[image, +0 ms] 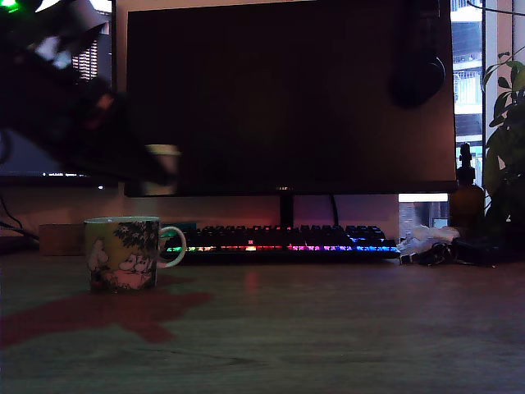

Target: Pick up the coffee capsules on the table and drop them inside the coffee cup

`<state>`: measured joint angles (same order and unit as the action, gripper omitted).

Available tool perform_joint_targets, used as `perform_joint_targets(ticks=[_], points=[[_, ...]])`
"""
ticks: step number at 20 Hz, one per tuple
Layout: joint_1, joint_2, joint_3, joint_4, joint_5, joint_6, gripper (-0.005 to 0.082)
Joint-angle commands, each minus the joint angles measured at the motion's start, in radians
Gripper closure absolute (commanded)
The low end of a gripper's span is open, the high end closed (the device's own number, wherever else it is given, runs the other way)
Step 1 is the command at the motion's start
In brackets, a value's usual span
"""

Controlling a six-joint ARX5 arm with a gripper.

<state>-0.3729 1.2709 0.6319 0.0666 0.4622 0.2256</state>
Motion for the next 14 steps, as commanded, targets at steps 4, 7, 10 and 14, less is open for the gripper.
perform_joint_targets(ticks=[4,7,10,14], points=[[0.093,-0.003,0.005,0.016,0.002,0.01,0.0561],[0.14,-0.003,0.005,0.024,0.002,0.01,0.0561],[0.158,-0.003,0.005,0.067,0.002,0.01,0.0561],[0.16,-0.001,0.005,0.128,0.002,0.01,0.0561]])
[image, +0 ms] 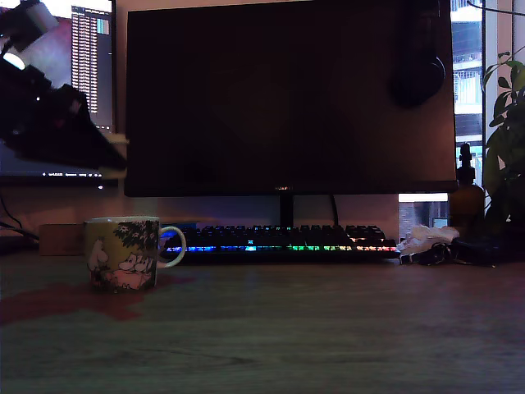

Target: Pick up the coffee capsules on the table and drop them inside the coffee cup

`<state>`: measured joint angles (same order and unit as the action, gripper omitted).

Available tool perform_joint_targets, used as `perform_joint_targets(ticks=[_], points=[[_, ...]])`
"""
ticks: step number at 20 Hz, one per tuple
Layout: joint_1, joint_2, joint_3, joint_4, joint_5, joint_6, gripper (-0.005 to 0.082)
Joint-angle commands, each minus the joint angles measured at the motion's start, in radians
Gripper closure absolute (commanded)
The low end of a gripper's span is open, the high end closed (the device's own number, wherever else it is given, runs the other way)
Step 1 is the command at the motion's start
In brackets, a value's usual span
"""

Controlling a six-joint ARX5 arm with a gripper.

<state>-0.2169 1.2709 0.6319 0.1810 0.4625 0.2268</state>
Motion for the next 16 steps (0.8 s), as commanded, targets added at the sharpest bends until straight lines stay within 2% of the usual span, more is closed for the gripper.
perform_joint_targets(ticks=[1,4,9,16], points=[[0.004,0.002,0.005,0.024,0.0,0.01,0.0561],[0.006,0.024,0.005,0.073,-0.018,0.009,0.0561],[0.006,0.119,0.007,0.139,-0.03,-0.02,0.0555],[0.006,0.189,0.051,0.142,-0.077,-0.029,0.0554]])
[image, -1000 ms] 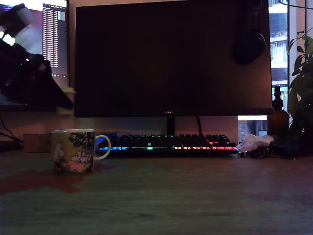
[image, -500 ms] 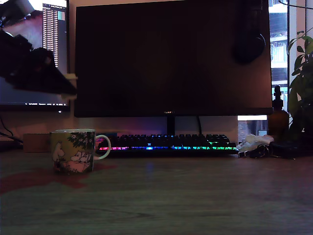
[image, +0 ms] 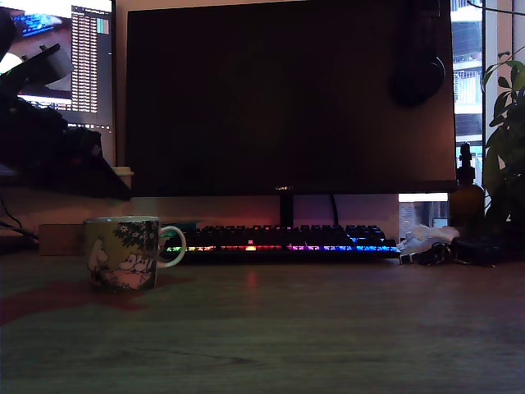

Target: Pick up the coffee capsules on the table and drop them inside the coffee cup

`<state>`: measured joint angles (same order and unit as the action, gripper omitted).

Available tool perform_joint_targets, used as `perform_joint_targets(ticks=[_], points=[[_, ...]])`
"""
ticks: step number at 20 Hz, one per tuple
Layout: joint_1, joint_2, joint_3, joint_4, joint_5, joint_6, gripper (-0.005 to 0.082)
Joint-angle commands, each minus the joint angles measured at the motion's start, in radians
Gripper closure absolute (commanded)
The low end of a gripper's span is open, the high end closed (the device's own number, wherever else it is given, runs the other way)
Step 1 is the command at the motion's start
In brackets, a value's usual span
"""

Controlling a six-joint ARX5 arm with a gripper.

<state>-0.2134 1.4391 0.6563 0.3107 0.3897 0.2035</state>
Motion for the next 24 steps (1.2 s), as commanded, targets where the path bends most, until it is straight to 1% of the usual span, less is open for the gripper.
perform_joint_targets(ticks=[1,4,10,24], points=[[0.002,0.033,0.039,0.012,-0.006,-0.006,0.0554],[0.002,0.074,0.065,0.011,-0.006,-0.005,0.0554],[0.002,0.118,0.071,-0.006,-0.005,-0.005,0.0554],[0.002,0.119,0.071,-0.004,-0.006,-0.002,0.0554]])
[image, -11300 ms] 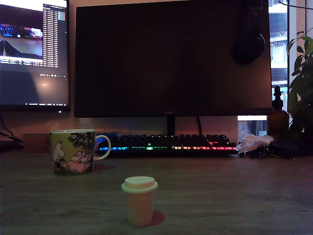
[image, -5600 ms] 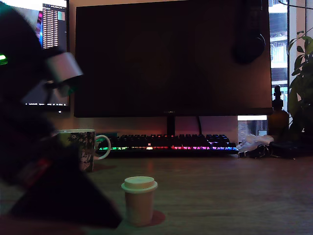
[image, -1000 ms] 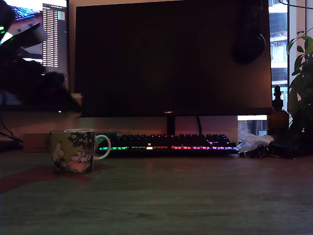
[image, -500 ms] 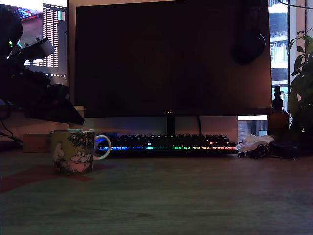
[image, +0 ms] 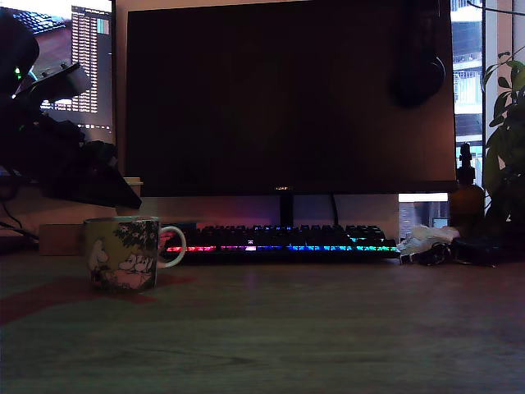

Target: Pick up the coffee capsules on the table and drop them inside the coffee cup

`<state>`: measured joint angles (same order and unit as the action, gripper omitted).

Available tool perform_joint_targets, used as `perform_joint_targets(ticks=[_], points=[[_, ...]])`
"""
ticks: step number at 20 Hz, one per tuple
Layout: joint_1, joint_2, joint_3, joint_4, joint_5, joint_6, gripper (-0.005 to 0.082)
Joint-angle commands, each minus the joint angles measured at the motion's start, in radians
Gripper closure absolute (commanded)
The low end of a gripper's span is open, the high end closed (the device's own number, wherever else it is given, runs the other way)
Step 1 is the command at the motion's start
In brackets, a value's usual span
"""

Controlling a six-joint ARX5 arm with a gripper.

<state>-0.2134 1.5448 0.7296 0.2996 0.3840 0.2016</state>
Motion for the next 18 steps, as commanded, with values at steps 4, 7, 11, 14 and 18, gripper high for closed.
perform_joint_targets(ticks=[4,7,11,14,18], points=[[0.002,0.013,-0.002,0.005,0.0,0.0,0.0528],[0.002,0.013,-0.002,0.001,0.006,-0.005,0.0269],[0.002,0.005,-0.002,-0.044,0.02,-0.019,0.0223],[0.002,-0.019,-0.002,-0.061,0.036,-0.019,0.0226],[0.002,-0.125,-0.002,-0.116,0.087,-0.045,0.0658]])
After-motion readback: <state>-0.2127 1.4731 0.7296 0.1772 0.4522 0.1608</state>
